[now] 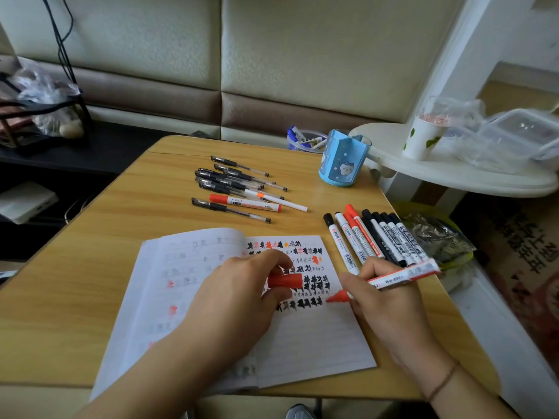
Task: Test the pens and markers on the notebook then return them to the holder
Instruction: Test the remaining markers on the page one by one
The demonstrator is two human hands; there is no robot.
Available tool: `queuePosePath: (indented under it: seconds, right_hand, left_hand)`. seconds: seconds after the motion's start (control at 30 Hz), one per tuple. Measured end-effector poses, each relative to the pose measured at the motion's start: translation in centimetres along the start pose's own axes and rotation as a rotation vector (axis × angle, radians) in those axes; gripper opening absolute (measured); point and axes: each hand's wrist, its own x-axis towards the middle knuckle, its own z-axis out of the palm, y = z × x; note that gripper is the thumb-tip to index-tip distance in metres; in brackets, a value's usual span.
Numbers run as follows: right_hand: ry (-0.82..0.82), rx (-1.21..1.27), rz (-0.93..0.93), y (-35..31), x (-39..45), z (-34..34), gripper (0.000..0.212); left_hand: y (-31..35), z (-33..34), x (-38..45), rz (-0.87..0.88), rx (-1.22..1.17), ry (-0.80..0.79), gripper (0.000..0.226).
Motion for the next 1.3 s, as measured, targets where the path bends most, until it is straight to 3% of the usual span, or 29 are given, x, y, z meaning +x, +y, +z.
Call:
queuePosePath:
  seconds: [0.2,0.43,0.6,0.73,0.87,1.0,1.17,1.3]
  right_hand:
    - [-0.055,0.432,0.060,-4.0,-1.6,0.4,0.021]
    - [0.035,0.437,0.093,-4.1,-1.5,0.4,0.027]
    - [-0.109,0.437,0.122,-4.2,-1.9,0.9,0.025]
    - [-0.012,0.619,0.136,-3.9,-2.8,2.3,0.025]
    - [0.145,0.729,0.019,-3.7,-3.1,3.2,0.025]
    - [0.164,0.826,-0.160,-3.1,-3.1,3.5,0.019]
    - [0.103,0.598,-0.311,-3.4,-2.5,3.2,0.020]
    - [-0.058,0.496,-0.089,-3.4,-0.5,2.1,0.021]
  left_hand:
    - [0.7,-0.2,-0.2,0.086,-0.038,0.041,0.017]
    - [0.9,-0.4,-0.4,0.152,-0.112,0.064,0.027]
    - [1.8,-0.6,-0.7,0.305,-0.135,-0.010,0.017]
    - [3.0,-0.2,-1.2,0.388,-0.227,0.003,0.008]
    - [3.9,0.2,-1.5,0.403,-0.271,0.015,0.013]
    - [4.5,0.3,-1.1,0.388,-0.304,-0.024,0.018]
    - [5.0,-0.2,-0.5,0.355,-0.405,-0.102,0.013]
    - [5.1,0.3,0.6,0.325,-0.248,0.071,0.013]
